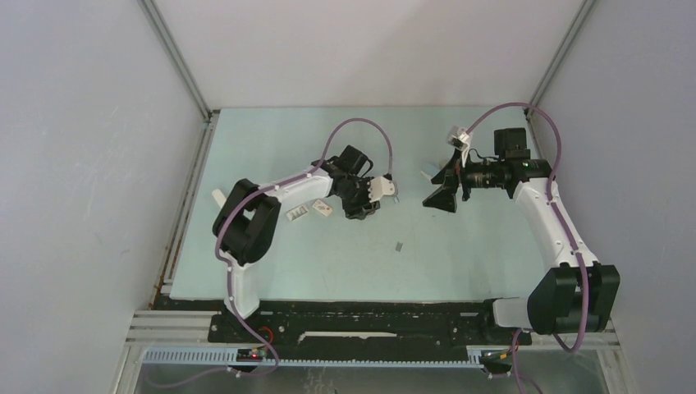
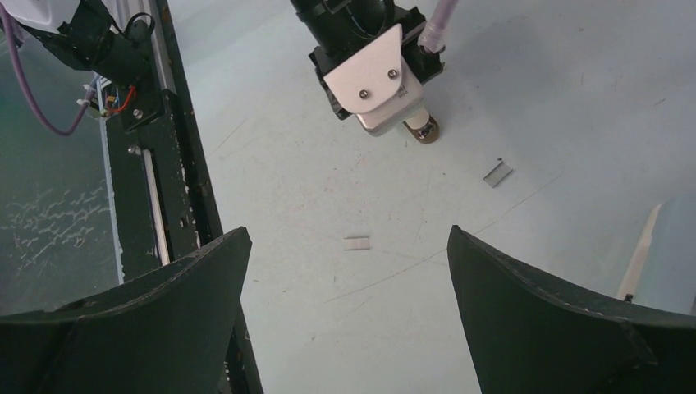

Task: Unload the staples from the stapler
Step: Move the stapler to the center of the board.

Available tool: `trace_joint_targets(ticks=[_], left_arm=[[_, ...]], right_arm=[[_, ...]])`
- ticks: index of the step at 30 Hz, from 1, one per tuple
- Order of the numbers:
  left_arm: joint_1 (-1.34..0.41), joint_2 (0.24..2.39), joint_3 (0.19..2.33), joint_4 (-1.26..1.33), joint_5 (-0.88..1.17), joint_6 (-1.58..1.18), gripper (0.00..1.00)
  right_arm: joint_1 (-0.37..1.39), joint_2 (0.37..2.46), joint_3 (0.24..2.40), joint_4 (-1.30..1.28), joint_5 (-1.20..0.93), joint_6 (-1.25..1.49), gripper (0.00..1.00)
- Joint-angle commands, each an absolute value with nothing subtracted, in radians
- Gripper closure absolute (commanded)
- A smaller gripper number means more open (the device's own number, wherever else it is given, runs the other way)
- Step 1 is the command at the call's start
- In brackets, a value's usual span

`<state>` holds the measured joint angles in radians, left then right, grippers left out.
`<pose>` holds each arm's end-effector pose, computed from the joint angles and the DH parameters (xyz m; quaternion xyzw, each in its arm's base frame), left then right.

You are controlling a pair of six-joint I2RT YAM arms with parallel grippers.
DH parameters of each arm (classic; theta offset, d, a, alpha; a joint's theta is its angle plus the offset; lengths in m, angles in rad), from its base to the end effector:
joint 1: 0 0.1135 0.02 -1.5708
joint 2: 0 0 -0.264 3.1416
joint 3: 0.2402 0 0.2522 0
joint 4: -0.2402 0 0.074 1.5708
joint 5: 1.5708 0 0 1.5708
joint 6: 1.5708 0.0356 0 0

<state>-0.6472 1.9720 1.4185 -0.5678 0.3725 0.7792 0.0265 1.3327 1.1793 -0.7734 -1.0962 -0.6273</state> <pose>0.3189 -0.2573 0.1823 0.6580 0.6975 -0.1657 0.2304 0.2623 0.0386 0.3197 -0.4161 0.7138 0.3922 0.4043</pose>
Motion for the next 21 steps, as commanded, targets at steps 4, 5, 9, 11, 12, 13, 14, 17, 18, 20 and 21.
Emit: trace_joint_targets(ticks=[4, 5, 9, 11, 12, 13, 14, 17, 18, 20, 21], left_arm=[[-0.656, 1.782, 1.264, -0.362, 0.342, 0.585, 0.39], [-0.656, 1.747, 1.233, -0.326, 0.337, 0.565, 0.38], [-0.654, 1.603, 1.073, -0.152, 0.299, 0.471, 0.31], [-0.653, 1.527, 0.993, -0.072, 0.261, 0.422, 0.31], [-0.653, 1.49, 0.952, -0.041, 0.233, 0.395, 0.31], [-0.654, 1.445, 0.908, -0.012, 0.207, 0.368, 0.31], [-0.654, 1.396, 0.854, 0.054, 0.181, 0.337, 0.31], [-0.653, 1.202, 0.674, 0.195, 0.102, 0.251, 0.31], [-0.653, 1.14, 0.606, 0.242, 0.069, 0.216, 0.29], [-0.649, 1.024, 0.472, 0.309, 0.01, 0.135, 0.23], [-0.646, 0.97, 0.424, 0.337, -0.037, 0.099, 0.18]], right_arm=[[0.021, 1.34, 1.19, -0.811, -1.061, -0.693, 0.01], [0.021, 1.341, 1.189, -0.82, -1.058, -0.706, 0.0], [0.05, 1.321, 1.16, -0.805, -1.005, -0.748, 0.0], [0.083, 1.299, 1.141, -0.797, -0.971, -0.783, 0.0], [0.1, 1.288, 1.13, -0.795, -0.958, -0.805, 0.0], [0.12, 1.276, 1.12, -0.793, -0.947, -0.828, 0.0], [0.138, 1.258, 1.108, -0.787, -0.936, -0.853, 0.0], [0.2, 1.216, 1.064, -0.731, -0.901, -0.915, 0.0], [0.225, 1.204, 1.051, -0.701, -0.882, -0.932, 0.0], [0.284, 1.197, 1.038, -0.661, -0.844, -1.003, 0.0], [0.306, 1.2, 1.038, -0.65, -0.839, -1.039, 0.0]])
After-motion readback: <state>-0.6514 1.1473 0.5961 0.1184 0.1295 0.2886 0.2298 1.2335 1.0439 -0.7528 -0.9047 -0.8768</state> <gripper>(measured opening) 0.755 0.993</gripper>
